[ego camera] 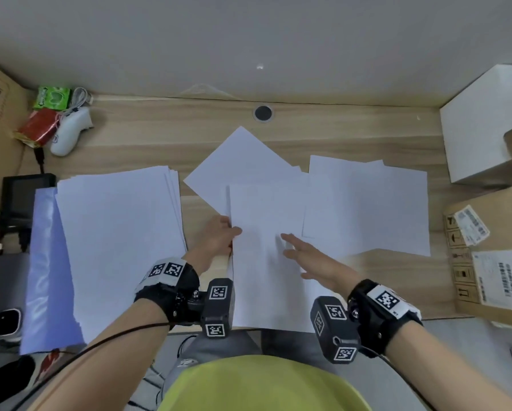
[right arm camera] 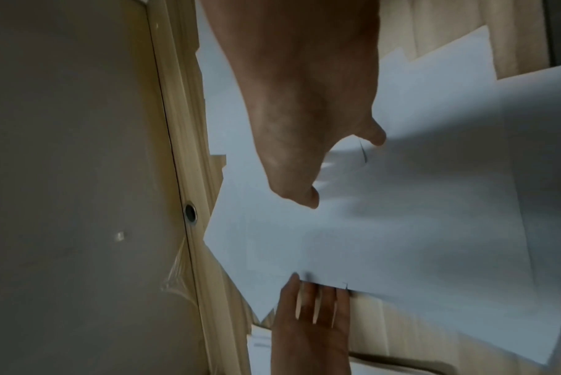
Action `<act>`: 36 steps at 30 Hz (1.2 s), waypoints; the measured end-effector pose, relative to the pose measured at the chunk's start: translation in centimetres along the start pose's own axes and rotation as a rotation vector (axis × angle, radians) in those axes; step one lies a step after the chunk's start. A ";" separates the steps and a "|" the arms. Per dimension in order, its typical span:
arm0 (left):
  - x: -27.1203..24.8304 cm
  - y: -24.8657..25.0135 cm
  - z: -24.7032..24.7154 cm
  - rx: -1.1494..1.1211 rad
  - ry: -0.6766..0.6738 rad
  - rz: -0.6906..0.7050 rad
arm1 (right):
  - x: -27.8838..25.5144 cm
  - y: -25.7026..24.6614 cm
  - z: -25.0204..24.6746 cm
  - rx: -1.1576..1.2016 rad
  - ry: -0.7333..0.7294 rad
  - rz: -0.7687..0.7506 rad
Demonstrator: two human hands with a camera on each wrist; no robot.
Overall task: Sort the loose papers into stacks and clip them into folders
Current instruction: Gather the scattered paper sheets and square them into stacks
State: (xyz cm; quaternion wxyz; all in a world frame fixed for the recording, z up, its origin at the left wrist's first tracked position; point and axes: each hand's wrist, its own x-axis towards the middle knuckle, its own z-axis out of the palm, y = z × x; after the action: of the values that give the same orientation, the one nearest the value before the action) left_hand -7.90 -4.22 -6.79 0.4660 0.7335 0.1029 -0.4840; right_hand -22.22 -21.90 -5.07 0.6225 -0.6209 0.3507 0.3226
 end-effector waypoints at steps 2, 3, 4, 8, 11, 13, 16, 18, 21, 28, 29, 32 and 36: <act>-0.2 -0.7 0.7 -0.042 0.057 0.020 | 0.0 -0.1 -0.3 -0.016 -0.032 0.008; -0.3 -0.9 1.1 -0.064 0.089 0.030 | -0.1 -0.2 -0.4 -0.019 -0.044 0.006; -0.6 -1.0 1.5 -0.094 0.108 0.040 | -0.2 -0.3 -0.6 -0.018 -0.055 -0.001; -1.3 -1.1 2.9 -0.077 0.091 0.082 | -0.2 -0.3 -2.3 0.027 -0.047 -0.061; -1.9 -0.4 2.9 -0.058 0.132 0.191 | 0.1 -0.4 -4.9 0.046 0.137 -0.156; -2.2 0.7 2.5 -0.035 0.156 0.285 | 0.0 -0.3 -7.7 -0.009 0.293 -0.192; -2.8 2.9 1.1 0.036 0.250 0.423 | 0.1 0.9 -11.9 -0.089 0.385 -0.155; -3.1 4.6 0.1 0.018 0.360 0.496 | 0.5 1.8 -13.3 -0.071 0.389 -0.117; -3.4 7.4 -1.3 -0.102 0.555 0.583 | 1.2 2.1 -13.3 -0.133 0.337 -0.067; -3.1 9.9 -2.5 -0.439 0.708 0.594 | 4.7 1.8 -9.1 -0.238 0.210 0.013; -2.9 9.6 -2.3 -0.441 0.698 0.566 | 4.6 1.5 -8.4 -0.201 0.177 0.017; -2.4 7.8 -1.5 -0.475 0.656 0.486 | 1.9 -0.8 -6.7 -0.168 0.112 0.067; -2.2 5.2 -1.9 -0.595 0.656 0.404 | 0.7 -1.4 -9.7 0.018 0.177 0.045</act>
State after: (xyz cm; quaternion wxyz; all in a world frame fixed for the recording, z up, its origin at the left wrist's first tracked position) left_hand -4.78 -4.88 -1.79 0.6831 0.6875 0.2341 -0.0766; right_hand -20.98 -31.61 -4.73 0.5871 -0.6333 0.4211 0.2773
